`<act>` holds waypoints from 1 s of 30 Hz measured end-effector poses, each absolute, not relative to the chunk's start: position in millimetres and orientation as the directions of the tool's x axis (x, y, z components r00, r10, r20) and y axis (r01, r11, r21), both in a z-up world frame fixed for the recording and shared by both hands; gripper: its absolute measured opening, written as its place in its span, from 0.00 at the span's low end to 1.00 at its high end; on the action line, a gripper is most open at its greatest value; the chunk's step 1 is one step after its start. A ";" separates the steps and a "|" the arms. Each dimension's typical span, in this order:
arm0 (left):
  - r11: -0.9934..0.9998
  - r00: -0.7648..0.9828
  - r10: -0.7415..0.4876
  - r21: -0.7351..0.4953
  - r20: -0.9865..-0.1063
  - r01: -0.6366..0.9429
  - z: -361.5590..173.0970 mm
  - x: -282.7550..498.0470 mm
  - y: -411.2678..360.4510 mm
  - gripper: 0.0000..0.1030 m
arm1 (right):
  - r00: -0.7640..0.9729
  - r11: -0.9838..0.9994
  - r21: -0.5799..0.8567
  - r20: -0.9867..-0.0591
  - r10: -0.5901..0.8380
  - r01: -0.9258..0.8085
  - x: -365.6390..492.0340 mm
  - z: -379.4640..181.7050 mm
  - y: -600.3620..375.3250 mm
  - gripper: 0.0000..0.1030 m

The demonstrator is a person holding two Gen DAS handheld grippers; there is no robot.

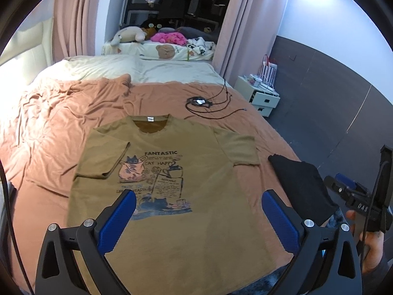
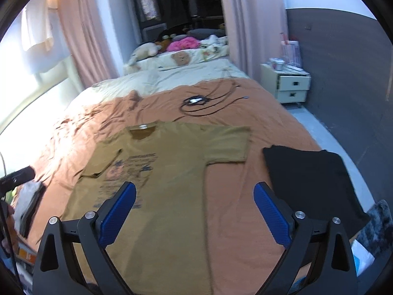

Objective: Fold small clothes

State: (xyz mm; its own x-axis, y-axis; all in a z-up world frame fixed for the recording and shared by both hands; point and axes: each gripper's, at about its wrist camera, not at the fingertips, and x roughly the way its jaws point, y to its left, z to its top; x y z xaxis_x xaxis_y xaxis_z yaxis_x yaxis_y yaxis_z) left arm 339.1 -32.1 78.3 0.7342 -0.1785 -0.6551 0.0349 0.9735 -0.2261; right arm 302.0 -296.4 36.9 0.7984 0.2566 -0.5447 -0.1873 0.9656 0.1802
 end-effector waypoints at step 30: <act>0.949 0.660 -0.274 -0.308 -0.700 0.068 -29.7 518.1 -27.5 0.94 | 0.717 0.937 0.348 -0.644 0.266 -0.035 522.5 -42.0 -325.2 0.90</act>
State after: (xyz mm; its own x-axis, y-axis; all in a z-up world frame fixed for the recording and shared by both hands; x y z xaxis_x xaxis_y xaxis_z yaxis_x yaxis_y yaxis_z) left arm 518.1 -27.5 -29.7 0.6595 -0.2742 -0.6999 0.0681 0.9490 -0.3077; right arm 522.5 -325.2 -42.0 0.7174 0.2656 -0.6441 -0.0348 0.9370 0.3475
